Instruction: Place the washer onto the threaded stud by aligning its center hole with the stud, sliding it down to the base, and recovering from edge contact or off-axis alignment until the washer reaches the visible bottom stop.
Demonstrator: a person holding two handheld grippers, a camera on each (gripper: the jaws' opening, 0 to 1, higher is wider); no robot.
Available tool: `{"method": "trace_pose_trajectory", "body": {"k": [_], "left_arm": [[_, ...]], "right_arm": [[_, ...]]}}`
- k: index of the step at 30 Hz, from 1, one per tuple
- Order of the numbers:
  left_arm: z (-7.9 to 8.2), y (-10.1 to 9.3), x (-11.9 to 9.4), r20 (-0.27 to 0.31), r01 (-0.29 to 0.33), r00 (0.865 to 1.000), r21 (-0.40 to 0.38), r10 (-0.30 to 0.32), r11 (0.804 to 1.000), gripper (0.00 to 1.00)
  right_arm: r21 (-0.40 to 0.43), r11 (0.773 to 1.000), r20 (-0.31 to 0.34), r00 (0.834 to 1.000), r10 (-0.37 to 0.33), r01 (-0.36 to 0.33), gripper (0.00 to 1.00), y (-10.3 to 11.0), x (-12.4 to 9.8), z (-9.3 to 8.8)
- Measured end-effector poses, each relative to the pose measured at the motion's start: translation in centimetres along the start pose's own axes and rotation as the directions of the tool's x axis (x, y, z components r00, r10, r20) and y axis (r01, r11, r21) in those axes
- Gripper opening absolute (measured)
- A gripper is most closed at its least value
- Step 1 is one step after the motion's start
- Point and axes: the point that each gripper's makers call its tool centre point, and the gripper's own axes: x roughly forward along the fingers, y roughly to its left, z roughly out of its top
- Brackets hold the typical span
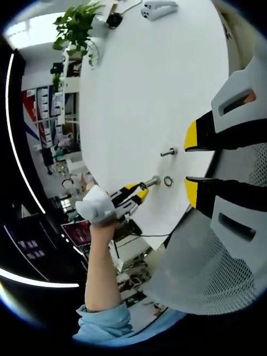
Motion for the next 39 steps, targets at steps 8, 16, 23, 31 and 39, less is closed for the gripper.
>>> {"method": "trace_pose_trajectory", "body": {"k": [8, 16, 23, 31, 39], "left_arm": [[-0.2, 0.0, 1.3, -0.037, 0.010, 0.999, 0.025, -0.009, 1.000, 0.20], [-0.4, -0.1, 2.8, -0.069, 0.019, 0.997, 0.040, -0.016, 0.999, 0.20], [-0.7, -0.2, 4.0, -0.092, 0.029, 0.995, 0.026, -0.027, 0.999, 0.20], [-0.9, -0.4, 5.1, -0.105, 0.044, 0.994, 0.023, -0.041, 0.999, 0.20], [-0.9, -0.4, 4.9, -0.106, 0.053, 0.993, 0.012, -0.052, 0.999, 0.20]], "right_arm": [[0.005, 1.000, 0.001, 1.000, 0.003, -0.003, 0.21, 0.0, 0.0, 0.0], [0.009, 1.000, 0.000, 1.000, 0.003, -0.003, 0.21, 0.0, 0.0, 0.0], [0.011, 1.000, -0.001, 1.000, 0.005, -0.005, 0.21, 0.0, 0.1, -0.1], [0.014, 1.000, -0.011, 1.000, 0.003, -0.003, 0.21, -0.1, 0.1, -0.2], [0.015, 1.000, -0.019, 1.000, 0.007, -0.007, 0.21, -0.1, 0.2, -0.3]]}}
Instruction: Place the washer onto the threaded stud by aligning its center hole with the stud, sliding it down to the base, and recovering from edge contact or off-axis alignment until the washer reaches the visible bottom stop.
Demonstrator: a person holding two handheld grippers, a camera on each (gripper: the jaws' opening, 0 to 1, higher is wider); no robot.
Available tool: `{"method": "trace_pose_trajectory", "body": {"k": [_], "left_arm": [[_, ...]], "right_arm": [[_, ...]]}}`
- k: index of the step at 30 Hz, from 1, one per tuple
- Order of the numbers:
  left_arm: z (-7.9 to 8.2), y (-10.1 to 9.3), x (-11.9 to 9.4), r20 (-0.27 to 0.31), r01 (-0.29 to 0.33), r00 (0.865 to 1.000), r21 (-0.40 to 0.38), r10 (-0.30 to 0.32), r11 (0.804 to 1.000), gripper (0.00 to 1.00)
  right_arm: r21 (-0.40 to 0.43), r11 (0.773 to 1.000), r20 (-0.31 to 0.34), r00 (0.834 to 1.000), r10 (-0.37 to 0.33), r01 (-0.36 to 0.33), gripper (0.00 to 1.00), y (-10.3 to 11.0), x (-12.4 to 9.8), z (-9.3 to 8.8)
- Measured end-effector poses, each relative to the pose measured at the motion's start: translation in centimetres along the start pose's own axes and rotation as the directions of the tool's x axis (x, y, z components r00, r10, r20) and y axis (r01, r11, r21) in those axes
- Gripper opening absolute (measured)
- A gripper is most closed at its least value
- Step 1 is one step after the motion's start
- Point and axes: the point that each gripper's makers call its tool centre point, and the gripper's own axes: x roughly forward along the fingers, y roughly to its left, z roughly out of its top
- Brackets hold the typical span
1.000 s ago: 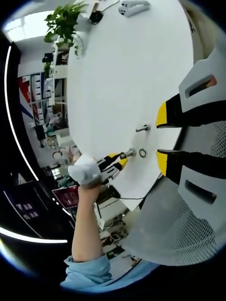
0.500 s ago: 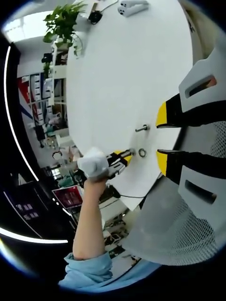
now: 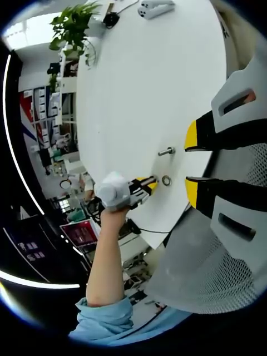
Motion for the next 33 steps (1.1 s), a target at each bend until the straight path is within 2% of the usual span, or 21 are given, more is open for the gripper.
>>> {"method": "trace_pose_trajectory", "body": {"k": [4, 6, 10, 14, 19, 25, 28, 33], "left_arm": [[-0.9, -0.1, -0.5, -0.012, -0.005, 1.000, 0.028, 0.005, 1.000, 0.18], [-1.2, 0.1, -0.7, -0.005, -0.015, 1.000, 0.020, 0.015, 1.000, 0.21], [-1.6, 0.1, -2.3, 0.033, -0.032, 0.999, 0.003, 0.031, 0.999, 0.22], [-1.9, -0.1, -3.9, 0.065, -0.044, 0.997, -0.054, 0.047, 0.998, 0.21], [-1.8, -1.6, -5.1, 0.104, -0.040, 0.994, -0.042, 0.044, 0.998, 0.19], [-1.0, -3.5, -5.0, 0.139, -0.010, 0.990, -0.024, 0.013, 1.000, 0.19], [-0.5, -4.2, -4.4, 0.143, -0.003, 0.990, -0.008, 0.004, 1.000, 0.20], [0.0, -5.1, -3.4, 0.144, 0.045, 0.989, -0.008, -0.043, 0.999, 0.21]], "right_arm": [[0.005, 1.000, 0.005, 1.000, 0.002, -0.002, 0.21, 0.0, 0.0, 0.1], [0.003, 1.000, 0.006, 1.000, 0.002, -0.002, 0.21, 0.0, 0.0, 0.1], [-0.001, 1.000, 0.006, 1.000, 0.005, -0.005, 0.21, 0.0, 0.0, 0.1], [-0.005, 1.000, 0.008, 1.000, 0.010, -0.010, 0.21, 0.1, 0.0, 0.1], [-0.003, 1.000, 0.017, 1.000, 0.010, -0.010, 0.21, 0.1, 0.0, 0.2], [-0.001, 1.000, 0.020, 1.000, 0.013, -0.013, 0.21, 0.2, -0.1, 0.2], [0.000, 1.000, 0.021, 1.000, 0.014, -0.014, 0.21, 0.2, -0.1, 0.2], [0.002, 1.000, 0.021, 1.000, 0.015, -0.015, 0.21, 0.3, -0.1, 0.2]]}}
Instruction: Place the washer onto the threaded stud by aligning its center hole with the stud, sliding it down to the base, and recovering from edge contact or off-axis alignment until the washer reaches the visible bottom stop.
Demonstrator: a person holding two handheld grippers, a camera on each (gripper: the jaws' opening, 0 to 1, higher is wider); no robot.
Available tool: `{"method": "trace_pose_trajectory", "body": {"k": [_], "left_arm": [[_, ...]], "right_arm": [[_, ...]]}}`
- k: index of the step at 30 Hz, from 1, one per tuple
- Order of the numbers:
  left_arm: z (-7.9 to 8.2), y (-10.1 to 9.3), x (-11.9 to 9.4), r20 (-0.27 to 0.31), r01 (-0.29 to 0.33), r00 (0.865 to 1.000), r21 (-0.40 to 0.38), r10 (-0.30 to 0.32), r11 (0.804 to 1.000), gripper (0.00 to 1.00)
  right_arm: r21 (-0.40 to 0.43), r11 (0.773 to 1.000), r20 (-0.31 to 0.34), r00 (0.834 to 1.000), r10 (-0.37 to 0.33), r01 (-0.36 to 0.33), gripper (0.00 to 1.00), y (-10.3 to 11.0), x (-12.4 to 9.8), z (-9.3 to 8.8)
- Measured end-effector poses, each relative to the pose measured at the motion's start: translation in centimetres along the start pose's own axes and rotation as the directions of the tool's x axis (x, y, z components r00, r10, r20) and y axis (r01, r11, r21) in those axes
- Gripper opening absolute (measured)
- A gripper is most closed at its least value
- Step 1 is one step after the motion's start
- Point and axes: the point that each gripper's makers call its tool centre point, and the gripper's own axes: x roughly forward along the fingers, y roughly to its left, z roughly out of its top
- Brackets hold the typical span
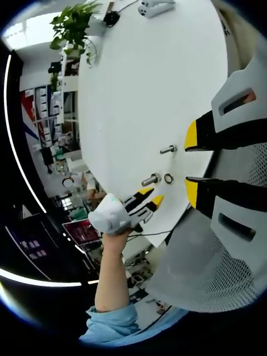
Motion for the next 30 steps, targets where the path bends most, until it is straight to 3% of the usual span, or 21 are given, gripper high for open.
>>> {"method": "trace_pose_trajectory", "body": {"k": [10, 19, 24, 30], "left_arm": [[0.5, -0.2, 1.7, -0.007, 0.012, 1.000, 0.032, -0.012, 0.999, 0.28], [1.0, 0.0, 3.6, 0.000, 0.027, 1.000, 0.035, -0.027, 0.999, 0.26], [0.3, 0.3, 4.3, -0.046, 0.009, 0.999, 0.071, -0.006, 0.997, 0.27], [0.7, 0.4, 4.5, -0.027, 0.006, 1.000, 0.079, -0.003, 0.997, 0.27]], "right_arm": [[0.004, 1.000, 0.004, 1.000, -0.001, 0.001, 0.21, 0.0, 0.0, 0.1], [0.007, 1.000, -0.001, 1.000, -0.001, 0.001, 0.21, 0.0, 0.0, 0.0], [0.004, 1.000, -0.006, 1.000, 0.001, -0.001, 0.21, 0.1, 0.0, -0.1], [0.003, 1.000, -0.012, 1.000, 0.005, -0.005, 0.21, 0.1, 0.0, -0.1]]}}
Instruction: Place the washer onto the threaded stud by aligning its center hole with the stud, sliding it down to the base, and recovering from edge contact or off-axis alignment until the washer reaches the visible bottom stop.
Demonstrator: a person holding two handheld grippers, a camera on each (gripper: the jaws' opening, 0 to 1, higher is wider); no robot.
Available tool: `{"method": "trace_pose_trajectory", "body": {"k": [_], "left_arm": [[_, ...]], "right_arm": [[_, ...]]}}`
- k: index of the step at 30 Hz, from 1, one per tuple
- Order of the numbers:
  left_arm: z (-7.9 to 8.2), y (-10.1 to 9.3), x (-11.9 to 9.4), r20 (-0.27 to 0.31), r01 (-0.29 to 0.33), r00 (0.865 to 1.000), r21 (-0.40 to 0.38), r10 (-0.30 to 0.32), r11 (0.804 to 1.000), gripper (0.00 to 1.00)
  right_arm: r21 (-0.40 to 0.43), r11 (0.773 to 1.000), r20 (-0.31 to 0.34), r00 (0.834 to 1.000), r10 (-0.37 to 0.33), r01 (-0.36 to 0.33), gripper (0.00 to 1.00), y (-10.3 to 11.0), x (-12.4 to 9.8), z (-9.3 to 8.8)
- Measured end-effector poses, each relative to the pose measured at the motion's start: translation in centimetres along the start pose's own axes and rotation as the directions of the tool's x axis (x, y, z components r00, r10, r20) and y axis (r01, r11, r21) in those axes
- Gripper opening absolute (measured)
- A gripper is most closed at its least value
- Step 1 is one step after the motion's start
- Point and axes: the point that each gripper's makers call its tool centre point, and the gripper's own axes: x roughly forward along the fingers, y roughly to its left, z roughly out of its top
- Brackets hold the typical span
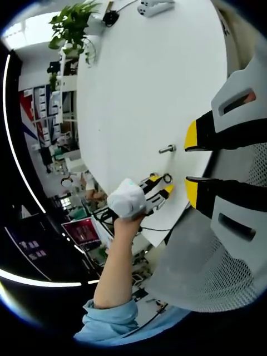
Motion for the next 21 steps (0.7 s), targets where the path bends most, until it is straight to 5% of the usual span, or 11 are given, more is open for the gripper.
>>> {"method": "trace_pose_trajectory", "body": {"k": [21], "left_arm": [[0.43, -0.04, 0.32, -0.012, -0.013, 1.000, 0.011, 0.013, 1.000, 0.21]], "right_arm": [[0.006, 1.000, 0.010, 1.000, -0.005, 0.005, 0.21, -0.12, 0.01, 0.13]]}}
